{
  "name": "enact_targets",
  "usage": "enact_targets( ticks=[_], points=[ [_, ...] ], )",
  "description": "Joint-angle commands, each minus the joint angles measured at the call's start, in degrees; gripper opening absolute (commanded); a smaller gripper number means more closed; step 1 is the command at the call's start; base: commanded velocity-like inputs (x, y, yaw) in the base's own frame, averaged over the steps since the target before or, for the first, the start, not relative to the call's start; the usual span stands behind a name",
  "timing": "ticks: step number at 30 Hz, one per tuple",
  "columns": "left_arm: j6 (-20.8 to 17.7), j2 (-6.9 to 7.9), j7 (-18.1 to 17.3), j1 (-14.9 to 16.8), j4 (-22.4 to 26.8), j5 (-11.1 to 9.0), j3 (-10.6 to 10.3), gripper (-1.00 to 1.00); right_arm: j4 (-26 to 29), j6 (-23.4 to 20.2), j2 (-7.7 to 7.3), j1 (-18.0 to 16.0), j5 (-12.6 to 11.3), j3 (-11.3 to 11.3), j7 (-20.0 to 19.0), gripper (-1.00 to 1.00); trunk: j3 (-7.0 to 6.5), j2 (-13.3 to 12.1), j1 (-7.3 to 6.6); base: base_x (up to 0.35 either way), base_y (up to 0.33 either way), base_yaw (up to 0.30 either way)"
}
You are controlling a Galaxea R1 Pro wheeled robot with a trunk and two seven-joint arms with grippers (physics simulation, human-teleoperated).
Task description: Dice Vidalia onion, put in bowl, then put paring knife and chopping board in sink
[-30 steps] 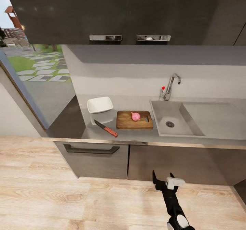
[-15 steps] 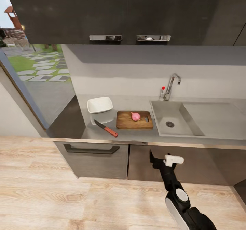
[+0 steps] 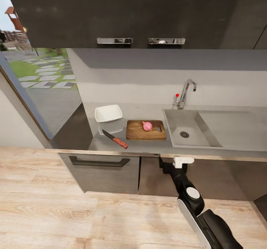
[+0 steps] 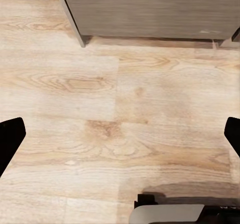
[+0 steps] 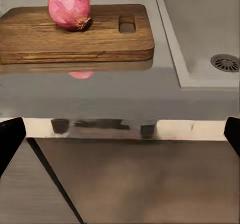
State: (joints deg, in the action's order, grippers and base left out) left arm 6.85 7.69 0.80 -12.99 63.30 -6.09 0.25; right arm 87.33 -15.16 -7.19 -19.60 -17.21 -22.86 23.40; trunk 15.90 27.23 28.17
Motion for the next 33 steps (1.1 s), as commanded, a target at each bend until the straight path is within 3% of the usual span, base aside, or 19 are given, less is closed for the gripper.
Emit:
enact_targets(
  ticks=[1,4,8,11,12,16,22,28,33],
  points=[
    [0.1,0.04,0.1,0.0,0.1,-0.6,-0.1,1.0,0.1,-2.1,0.1,-1.4,-0.3,-0.2,0.5,1.0,0.09,0.1,0.03,0.0,0.0,0.0],
    [0.1,0.04,0.1,0.0,0.2,-0.6,-0.1,1.0,0.1,-5.8,0.95,-3.7,-0.2,-0.2,0.5,1.0,0.09,0.1,0.03,0.0,0.0,0.0],
    [0.1,0.03,0.1,0.0,0.3,-0.6,-0.1,1.0,0.1,-9.9,3.66,-6.2,0.6,-0.2,0.4,1.0,0.09,0.1,0.03,0.0,0.0,0.0],
    [0.1,0.02,0.1,0.0,0.3,-0.6,-0.1,1.0,0.0,-12.3,5.79,-7.4,2.7,-0.2,0.4,1.0,0.09,0.1,0.03,0.0,0.002,0.0],
    [0.1,0.0,0.1,0.0,0.3,-0.6,-0.1,1.0,0.0,-14.2,8.16,-8.0,5.4,-0.2,0.2,1.0,0.09,0.1,0.03,0.034,0.117,0.0],
    [0.1,0.02,0.1,0.0,0.5,-0.6,-0.1,1.0,0.0,-16.5,10.36,-8.2,7.2,-0.2,-0.2,1.0,0.09,0.1,0.03,0.103,0.188,0.0],
    [0.1,0.02,0.1,0.0,0.5,-0.6,-0.1,1.0,0.0,-19.0,10.8,-8.3,7.3,-0.2,-2.4,1.0,0.09,0.1,0.03,0.177,0.247,0.0],
    [0.1,0.01,0.1,0.0,0.4,-0.6,-0.1,1.0,-0.1,-19.7,10.58,-8.3,7.5,-0.2,-9.4,1.0,0.09,0.1,0.03,0.19,0.258,0.0],
    [0.1,0.04,0.1,0.0,0.4,-0.7,-0.1,1.0,-0.1,-19.7,10.34,-8.3,7.3,-0.1,-11.7,1.0,0.09,0.1,0.03,0.192,0.259,0.0]
  ],
)
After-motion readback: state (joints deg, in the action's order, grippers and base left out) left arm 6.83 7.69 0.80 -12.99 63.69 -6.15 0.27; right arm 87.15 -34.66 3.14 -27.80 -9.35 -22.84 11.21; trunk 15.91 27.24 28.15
